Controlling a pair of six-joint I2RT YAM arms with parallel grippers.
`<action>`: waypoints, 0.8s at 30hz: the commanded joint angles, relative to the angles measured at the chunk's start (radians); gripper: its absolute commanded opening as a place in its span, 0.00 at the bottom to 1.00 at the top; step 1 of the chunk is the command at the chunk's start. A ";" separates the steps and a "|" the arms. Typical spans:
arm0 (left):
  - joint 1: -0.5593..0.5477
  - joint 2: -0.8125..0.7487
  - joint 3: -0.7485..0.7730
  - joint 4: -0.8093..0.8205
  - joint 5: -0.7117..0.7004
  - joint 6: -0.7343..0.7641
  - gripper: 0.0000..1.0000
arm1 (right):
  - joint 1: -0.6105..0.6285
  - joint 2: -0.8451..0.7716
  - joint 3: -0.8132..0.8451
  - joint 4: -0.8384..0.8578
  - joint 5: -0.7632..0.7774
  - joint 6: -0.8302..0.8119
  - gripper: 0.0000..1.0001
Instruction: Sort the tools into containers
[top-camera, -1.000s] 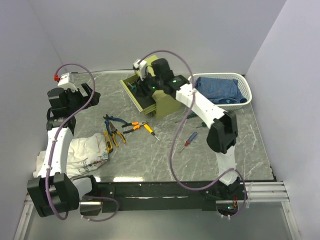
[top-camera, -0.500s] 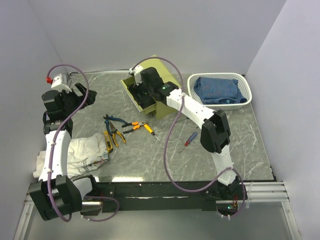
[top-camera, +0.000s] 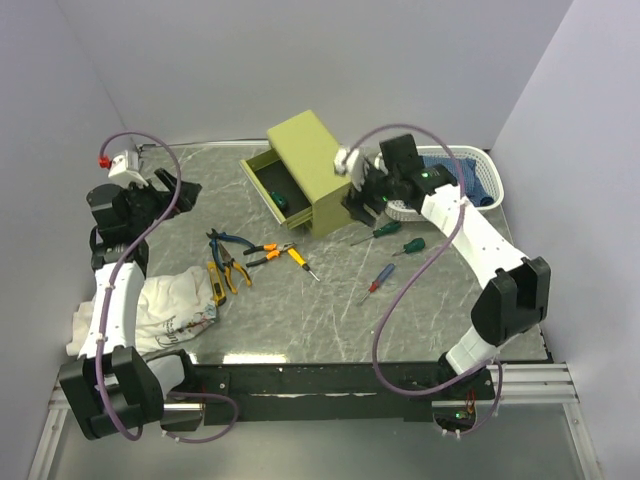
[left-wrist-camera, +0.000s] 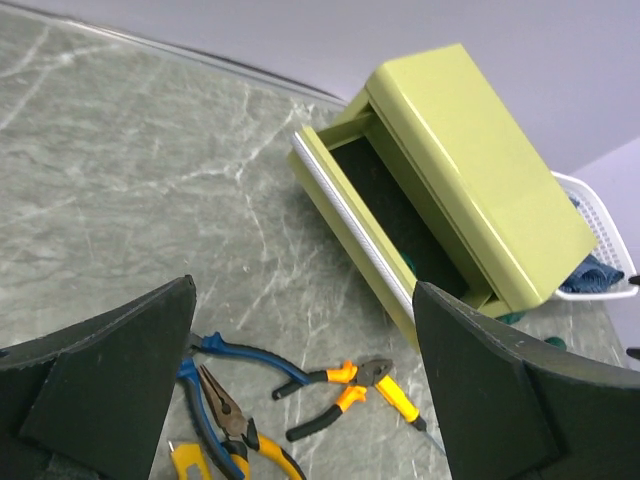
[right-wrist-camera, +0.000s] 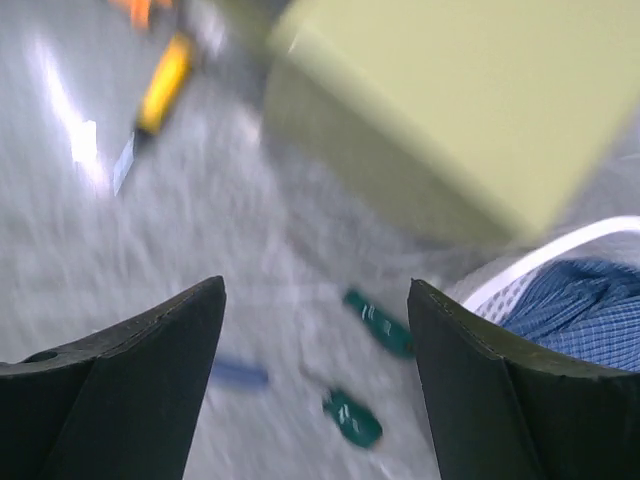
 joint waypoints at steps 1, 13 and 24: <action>0.003 -0.016 -0.033 0.068 0.053 -0.001 0.97 | 0.003 -0.022 -0.145 -0.348 -0.071 -0.553 0.81; 0.003 -0.033 -0.041 0.017 0.051 0.047 0.96 | 0.015 0.031 -0.416 -0.195 0.139 -0.875 0.75; 0.008 -0.044 -0.049 0.005 0.039 0.051 0.96 | 0.027 0.126 -0.477 -0.060 0.245 -0.971 0.68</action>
